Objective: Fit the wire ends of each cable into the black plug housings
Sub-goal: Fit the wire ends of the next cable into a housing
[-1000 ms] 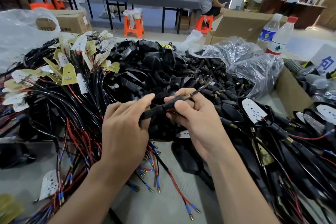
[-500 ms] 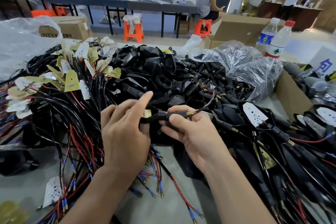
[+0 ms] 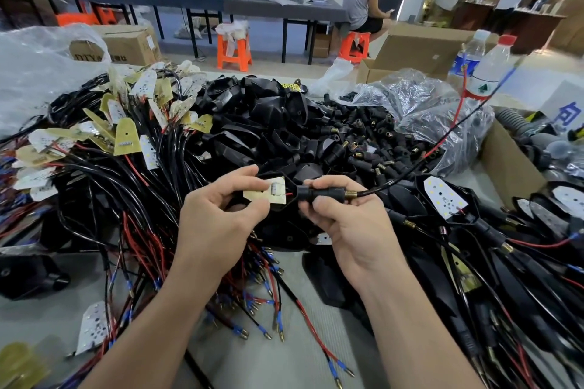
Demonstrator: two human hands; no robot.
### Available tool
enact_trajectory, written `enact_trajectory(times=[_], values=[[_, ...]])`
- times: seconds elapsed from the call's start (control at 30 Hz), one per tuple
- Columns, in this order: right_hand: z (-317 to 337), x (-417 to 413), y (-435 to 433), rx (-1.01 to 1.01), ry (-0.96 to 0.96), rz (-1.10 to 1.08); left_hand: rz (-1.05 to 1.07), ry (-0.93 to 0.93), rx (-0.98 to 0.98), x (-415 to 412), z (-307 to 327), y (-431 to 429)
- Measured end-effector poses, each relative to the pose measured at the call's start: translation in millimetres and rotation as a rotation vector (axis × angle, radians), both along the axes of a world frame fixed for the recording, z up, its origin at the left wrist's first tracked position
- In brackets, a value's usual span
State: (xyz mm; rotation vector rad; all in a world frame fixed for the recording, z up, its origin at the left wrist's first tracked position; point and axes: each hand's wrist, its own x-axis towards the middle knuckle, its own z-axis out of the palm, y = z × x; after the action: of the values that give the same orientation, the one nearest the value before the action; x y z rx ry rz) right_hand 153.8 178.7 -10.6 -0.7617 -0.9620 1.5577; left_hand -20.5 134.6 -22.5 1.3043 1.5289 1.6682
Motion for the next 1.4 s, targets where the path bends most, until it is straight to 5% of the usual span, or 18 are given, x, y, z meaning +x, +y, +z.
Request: enact_trajectory(times=[0.27, 0.57, 0.93, 1.23, 1.4], values=[[1, -6, -3, 0.000, -0.101, -0.112, 0.219, 0.489, 0.076, 10, -7, -8], [0, -4, 1, -0.098, -0.042, -0.079, 0.282, 0.690, 0.112, 8, -3, -12], [0, -4, -5, -0.084, -0.048, 0.146, 0.235, 0.264, 0.044, 8, 0, -10], [-3, -7, -1, -0.028, 0.142, 0.069, 0.166, 0.024, -0.056, 8, -1, -3], [-3, -10, -3, 0.004, 0.149, 0.056, -0.048, -0.145, -0.113, 9, 10, -4]])
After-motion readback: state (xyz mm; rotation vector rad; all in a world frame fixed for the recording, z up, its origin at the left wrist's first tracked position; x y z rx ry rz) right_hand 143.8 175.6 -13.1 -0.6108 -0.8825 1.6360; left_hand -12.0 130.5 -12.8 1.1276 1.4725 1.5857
